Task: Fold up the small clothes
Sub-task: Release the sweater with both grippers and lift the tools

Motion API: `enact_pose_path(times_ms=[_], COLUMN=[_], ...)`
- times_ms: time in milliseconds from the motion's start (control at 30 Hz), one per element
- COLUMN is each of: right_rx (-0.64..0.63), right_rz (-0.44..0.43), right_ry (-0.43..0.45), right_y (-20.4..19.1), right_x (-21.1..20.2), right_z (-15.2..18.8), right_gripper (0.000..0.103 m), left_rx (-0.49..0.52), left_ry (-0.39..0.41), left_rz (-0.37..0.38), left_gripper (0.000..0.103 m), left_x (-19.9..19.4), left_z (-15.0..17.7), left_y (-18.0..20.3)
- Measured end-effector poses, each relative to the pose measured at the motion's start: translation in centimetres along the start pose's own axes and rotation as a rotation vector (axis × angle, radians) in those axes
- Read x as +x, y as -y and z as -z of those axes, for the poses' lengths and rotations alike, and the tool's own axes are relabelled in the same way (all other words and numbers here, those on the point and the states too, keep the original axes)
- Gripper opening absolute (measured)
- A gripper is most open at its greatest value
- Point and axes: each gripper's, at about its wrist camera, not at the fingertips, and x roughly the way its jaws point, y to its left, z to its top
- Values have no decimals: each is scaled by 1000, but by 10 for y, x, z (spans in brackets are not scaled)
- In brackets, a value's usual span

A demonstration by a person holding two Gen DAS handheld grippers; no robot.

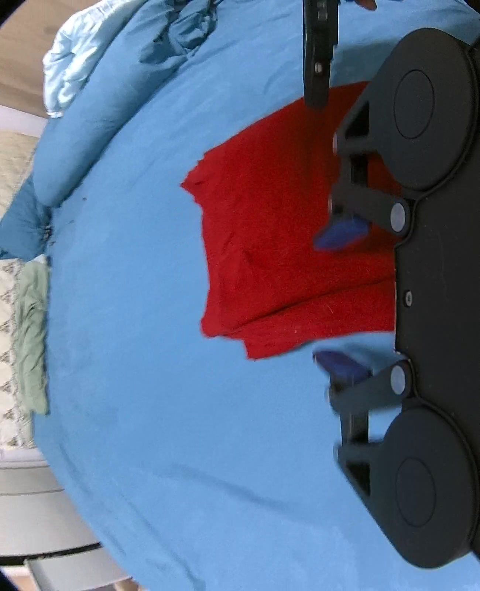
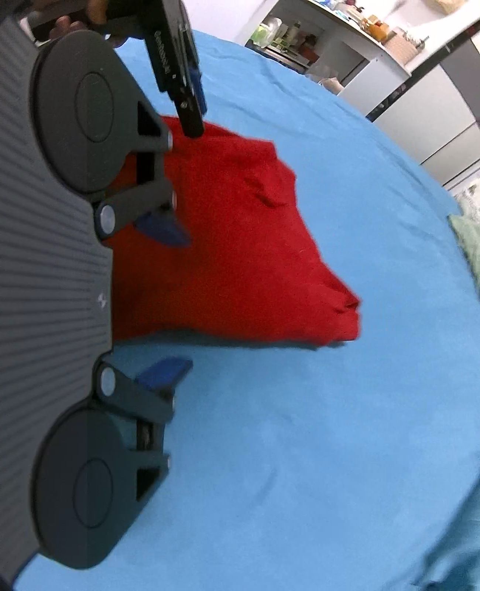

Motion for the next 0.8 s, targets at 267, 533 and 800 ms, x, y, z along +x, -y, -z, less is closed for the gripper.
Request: enact_pose_path(times_ms=[267, 533, 800], right_rx=[-150, -182, -182], right_rz=[73, 84, 93], right_ry=[-3, 87, 268], right_y=[15, 30, 3], right_x=[-9, 8, -81], right_z=[40, 71, 74], right_gripper=[99, 101, 101], left_rx=[69, 86, 59], left_ry=[0, 149, 290], left_rz=[-64, -92, -161], left_gripper=[73, 76, 74], left_x=[14, 22, -75], left_z=[50, 74, 62], left_y=[1, 4, 34])
